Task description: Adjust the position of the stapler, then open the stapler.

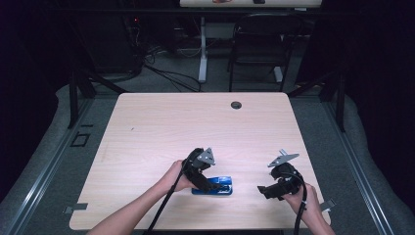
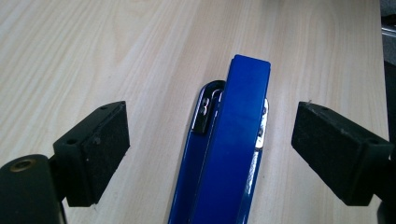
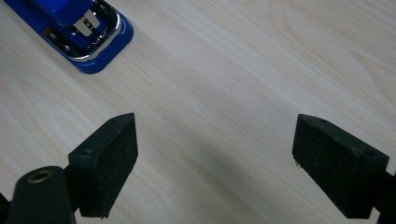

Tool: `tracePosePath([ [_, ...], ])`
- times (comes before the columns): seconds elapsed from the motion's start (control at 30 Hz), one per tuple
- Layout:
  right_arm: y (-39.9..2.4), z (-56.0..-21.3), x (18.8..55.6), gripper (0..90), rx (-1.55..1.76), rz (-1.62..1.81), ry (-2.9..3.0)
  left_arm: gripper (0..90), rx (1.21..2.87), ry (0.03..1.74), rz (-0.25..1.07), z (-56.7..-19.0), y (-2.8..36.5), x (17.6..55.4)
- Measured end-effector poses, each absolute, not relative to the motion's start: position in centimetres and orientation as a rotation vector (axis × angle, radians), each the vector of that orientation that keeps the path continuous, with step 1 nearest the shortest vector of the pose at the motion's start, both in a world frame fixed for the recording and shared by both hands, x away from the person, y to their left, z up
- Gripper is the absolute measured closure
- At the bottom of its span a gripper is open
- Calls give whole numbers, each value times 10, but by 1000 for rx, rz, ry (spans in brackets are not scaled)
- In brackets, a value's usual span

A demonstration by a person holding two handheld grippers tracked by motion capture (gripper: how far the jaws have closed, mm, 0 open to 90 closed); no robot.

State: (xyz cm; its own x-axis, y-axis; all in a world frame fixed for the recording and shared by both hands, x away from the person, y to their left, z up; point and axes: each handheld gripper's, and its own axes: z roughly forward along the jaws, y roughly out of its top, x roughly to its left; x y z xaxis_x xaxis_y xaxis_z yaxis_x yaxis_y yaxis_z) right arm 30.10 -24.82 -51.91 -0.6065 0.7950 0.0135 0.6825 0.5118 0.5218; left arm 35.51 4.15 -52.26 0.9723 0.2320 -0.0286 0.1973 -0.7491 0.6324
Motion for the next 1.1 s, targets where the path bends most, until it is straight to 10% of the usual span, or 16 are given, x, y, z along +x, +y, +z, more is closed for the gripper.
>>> tracePosePath([
  [0.47, -220, -520, 302, 218, 1245, 867, 2598, 222, 2469, 266, 67, -531, 27, 350],
  [0.9, -197, -527, 302, 748, 1233, 920, 2672, 423, 2475, 243, 82, -535, 18, 346],
  [1.1, -188, -532, 303, 855, 1250, 905, 2702, 497, 2494, 206, 53, -539, 14, 345],
])
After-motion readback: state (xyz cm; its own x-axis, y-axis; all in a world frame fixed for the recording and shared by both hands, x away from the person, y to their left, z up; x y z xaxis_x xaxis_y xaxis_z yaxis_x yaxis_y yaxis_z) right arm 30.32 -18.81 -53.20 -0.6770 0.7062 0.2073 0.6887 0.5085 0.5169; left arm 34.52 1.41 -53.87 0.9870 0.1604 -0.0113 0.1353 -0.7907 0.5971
